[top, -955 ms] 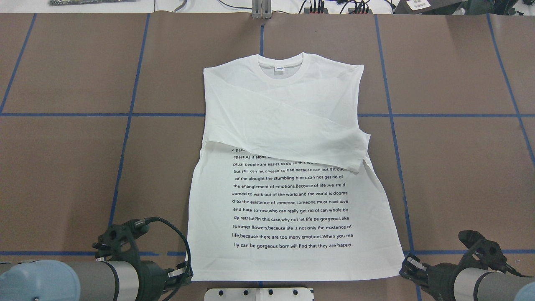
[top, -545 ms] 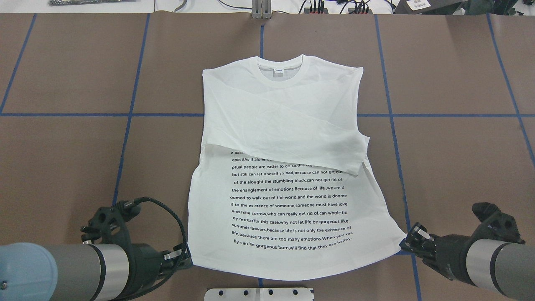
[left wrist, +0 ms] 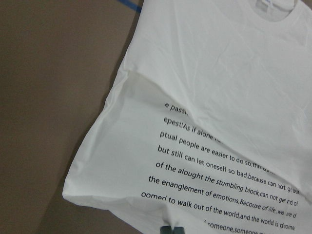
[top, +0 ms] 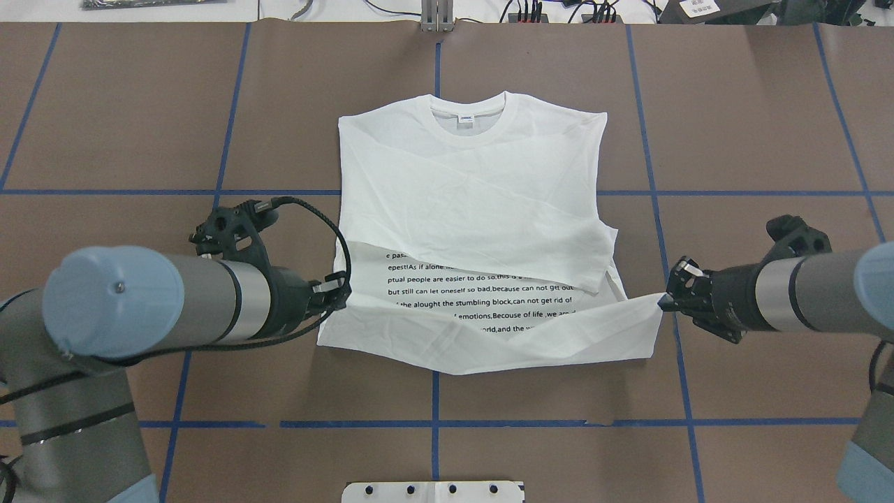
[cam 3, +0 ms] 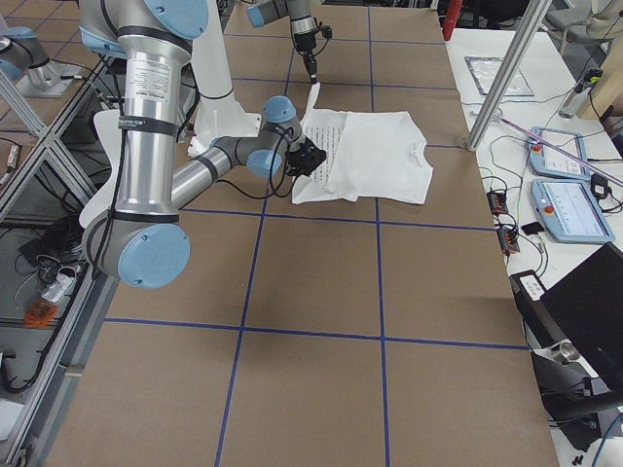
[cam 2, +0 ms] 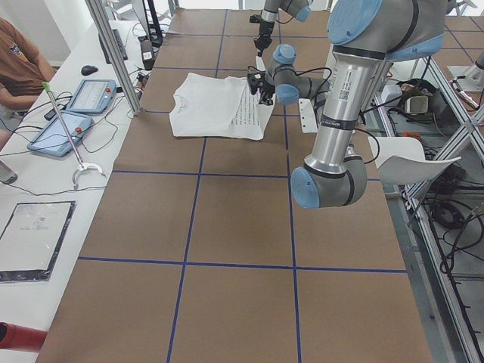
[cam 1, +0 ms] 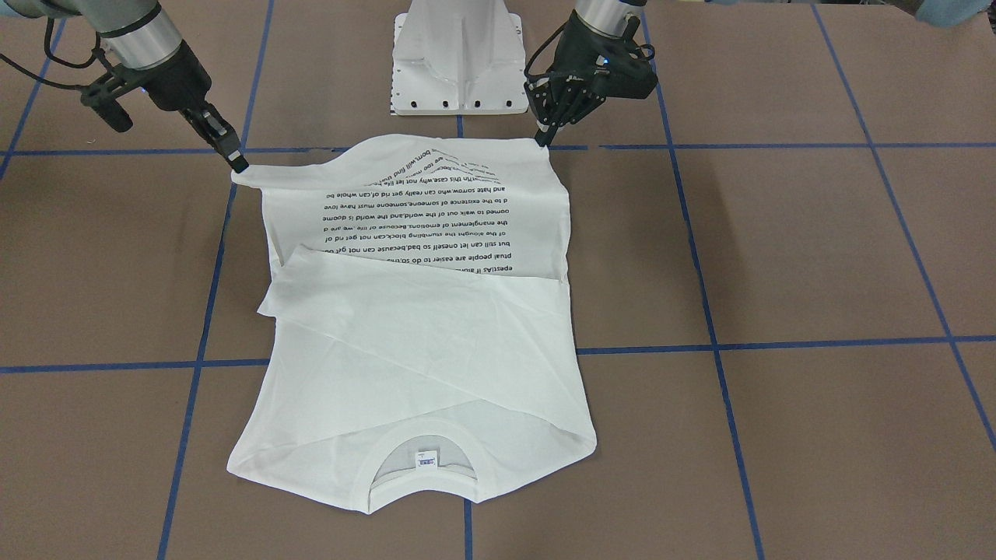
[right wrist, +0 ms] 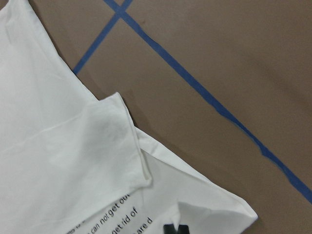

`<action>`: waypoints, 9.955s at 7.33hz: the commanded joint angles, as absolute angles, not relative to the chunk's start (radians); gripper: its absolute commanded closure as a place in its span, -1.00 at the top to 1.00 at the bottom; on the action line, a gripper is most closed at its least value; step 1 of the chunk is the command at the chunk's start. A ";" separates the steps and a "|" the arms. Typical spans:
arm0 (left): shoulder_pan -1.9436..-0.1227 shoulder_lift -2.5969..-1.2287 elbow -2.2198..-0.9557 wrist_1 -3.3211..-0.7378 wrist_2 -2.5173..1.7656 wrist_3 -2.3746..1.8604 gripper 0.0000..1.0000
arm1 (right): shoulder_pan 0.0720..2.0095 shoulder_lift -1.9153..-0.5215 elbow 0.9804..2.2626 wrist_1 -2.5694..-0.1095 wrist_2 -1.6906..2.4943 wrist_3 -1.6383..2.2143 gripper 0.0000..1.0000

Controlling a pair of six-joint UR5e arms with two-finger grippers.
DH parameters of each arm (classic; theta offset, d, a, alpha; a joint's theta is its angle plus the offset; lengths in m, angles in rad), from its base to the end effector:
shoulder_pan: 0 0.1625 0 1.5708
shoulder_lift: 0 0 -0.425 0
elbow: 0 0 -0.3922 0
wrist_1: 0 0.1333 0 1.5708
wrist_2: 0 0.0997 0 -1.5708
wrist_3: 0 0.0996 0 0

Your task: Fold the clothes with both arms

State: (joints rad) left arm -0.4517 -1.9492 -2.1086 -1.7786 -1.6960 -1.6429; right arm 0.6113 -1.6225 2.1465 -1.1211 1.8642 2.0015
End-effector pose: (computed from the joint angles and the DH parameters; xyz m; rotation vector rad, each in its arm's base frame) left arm 0.4223 -0.3392 0.1991 0.1028 1.1316 -0.3964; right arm -0.3106 -0.3453 0.3619 -0.1870 -1.0165 0.8085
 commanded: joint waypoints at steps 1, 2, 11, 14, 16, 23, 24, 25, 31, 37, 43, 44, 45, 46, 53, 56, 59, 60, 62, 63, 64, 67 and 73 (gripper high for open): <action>-0.582 -2.034 -1.963 -1.786 -1.716 -1.533 -1.00 | 0.754 -1.344 2.059 -1.461 1.948 1.773 -1.00; -0.625 -2.051 -1.898 -1.833 -1.729 -1.501 -1.00 | 0.796 -1.256 1.977 -1.526 1.947 1.687 -1.00; -0.753 -2.237 -1.298 -2.226 -1.721 -1.422 -1.00 | 0.927 -0.827 1.174 -1.347 1.948 1.444 -1.00; -0.759 -2.261 -1.208 -2.299 -1.720 -1.419 -1.00 | 0.928 -0.818 1.151 -1.344 1.945 1.439 -1.00; -0.759 -2.266 -1.200 -2.302 -1.720 -1.419 -1.00 | 0.925 -0.818 1.128 -1.329 1.944 1.439 -1.00; -0.801 -2.266 -1.169 -2.306 -1.724 -1.355 0.02 | 0.943 -0.859 1.174 -1.312 1.951 1.399 1.00; -0.801 -2.264 -1.169 -2.306 -1.726 -1.355 0.03 | 0.943 -0.958 1.318 -1.315 1.957 1.407 1.00; -0.802 -2.260 -1.172 -2.307 -1.726 -1.355 0.03 | 0.918 -1.071 1.465 -1.313 1.966 1.470 1.00; -0.801 -2.253 -1.177 -2.307 -1.727 -1.353 0.03 | 0.645 -1.318 1.775 -1.261 1.875 2.020 0.96; -0.801 -2.253 -1.177 -2.306 -1.726 -1.354 0.03 | 0.603 -1.301 1.749 -1.253 1.833 2.046 -0.81; -0.798 -2.225 -1.274 -2.301 -1.729 -1.365 0.03 | 0.568 -1.458 1.961 -1.269 1.847 2.048 -1.00; -0.784 -2.209 -1.319 -2.298 -1.735 -1.367 0.03 | 0.501 -1.541 2.042 -1.269 1.847 2.048 -1.00; -0.767 -2.200 -1.348 -2.293 -1.777 -1.391 0.03 | 0.429 -1.611 2.124 -1.269 1.862 2.048 -1.00; -0.765 -2.163 -1.427 -2.292 -1.839 -1.437 0.03 | 0.372 -1.644 2.166 -1.269 1.938 2.058 -1.00; -0.490 -1.995 -1.728 -2.267 -1.829 -1.800 0.48 | 0.091 -1.713 2.243 -1.269 2.023 2.212 0.99; -0.333 -1.965 -1.802 -2.123 -1.705 -1.908 0.43 | 0.191 -1.707 2.310 -1.269 2.029 2.214 1.00; -0.285 -1.979 -1.786 -2.120 -1.678 -1.905 0.40 | 0.221 -1.707 2.301 -1.270 2.029 2.212 1.00; -0.285 -1.980 -1.769 -2.121 -1.666 -1.898 0.36 | 0.227 -1.707 2.299 -1.270 2.029 2.212 1.00; -0.284 -1.987 -1.763 -2.123 -1.663 -1.891 0.28 | 0.286 -1.697 2.281 -1.270 2.026 2.198 1.00; -0.281 -1.996 -1.760 -2.123 -1.649 -1.891 0.22 | 0.337 -1.672 2.260 -1.270 2.028 2.197 1.00; -0.281 -2.022 -1.737 -2.122 -1.646 -1.891 0.20 | 0.359 -1.658 2.240 -1.270 2.028 2.194 1.00; -0.281 -2.042 -1.718 -2.120 -1.644 -1.893 -0.52 | 0.364 -1.644 2.221 -1.270 2.026 2.194 1.00; -0.426 -2.042 -1.695 -2.121 -1.651 -1.677 -1.00 | 0.370 -1.614 2.221 -1.270 2.028 2.194 1.00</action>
State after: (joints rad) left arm -0.3940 -2.0412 -1.7027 -2.1203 -1.6471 -1.7166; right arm 0.3670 -1.6292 2.2212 -1.2701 2.0279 2.1936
